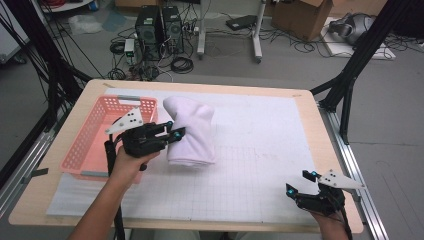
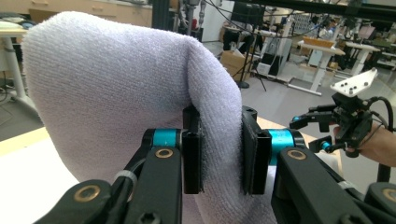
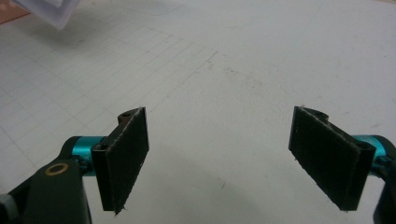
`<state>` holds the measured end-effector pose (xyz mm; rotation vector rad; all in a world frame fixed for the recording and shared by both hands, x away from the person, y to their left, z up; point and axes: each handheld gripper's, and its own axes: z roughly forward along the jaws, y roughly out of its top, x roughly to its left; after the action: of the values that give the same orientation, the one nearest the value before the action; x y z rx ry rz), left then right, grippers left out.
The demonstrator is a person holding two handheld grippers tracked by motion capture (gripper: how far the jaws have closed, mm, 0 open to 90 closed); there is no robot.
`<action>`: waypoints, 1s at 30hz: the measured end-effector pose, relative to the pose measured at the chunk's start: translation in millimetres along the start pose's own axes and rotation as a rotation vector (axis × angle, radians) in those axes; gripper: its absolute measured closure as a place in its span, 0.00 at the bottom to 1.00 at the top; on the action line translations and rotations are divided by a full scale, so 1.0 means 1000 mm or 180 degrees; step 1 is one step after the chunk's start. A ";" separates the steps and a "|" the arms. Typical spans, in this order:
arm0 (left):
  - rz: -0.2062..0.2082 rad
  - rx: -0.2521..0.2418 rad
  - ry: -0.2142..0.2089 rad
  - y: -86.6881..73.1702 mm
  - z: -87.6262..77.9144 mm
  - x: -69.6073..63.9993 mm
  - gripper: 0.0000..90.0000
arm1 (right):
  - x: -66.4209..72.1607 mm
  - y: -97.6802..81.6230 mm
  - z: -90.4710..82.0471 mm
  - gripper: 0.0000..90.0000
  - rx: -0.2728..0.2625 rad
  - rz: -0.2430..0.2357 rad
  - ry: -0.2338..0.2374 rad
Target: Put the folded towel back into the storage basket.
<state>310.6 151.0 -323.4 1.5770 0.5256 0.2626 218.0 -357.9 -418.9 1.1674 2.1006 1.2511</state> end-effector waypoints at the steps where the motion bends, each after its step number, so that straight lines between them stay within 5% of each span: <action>1: -0.0001 -0.0012 0.0007 0.001 -0.002 0.001 0.82 | 0.000 0.000 0.000 0.21 0.0010 0.0014 0.0006; 30: -0.0113 -0.0239 0.0235 0.028 -0.102 0.055 0.82 | -0.002 0.000 0.001 0.21 0.0018 0.0030 -0.0053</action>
<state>314.6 266.9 -294.9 1.4882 0.5941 0.3112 219.2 -359.1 -419.4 1.1876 2.0903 1.2362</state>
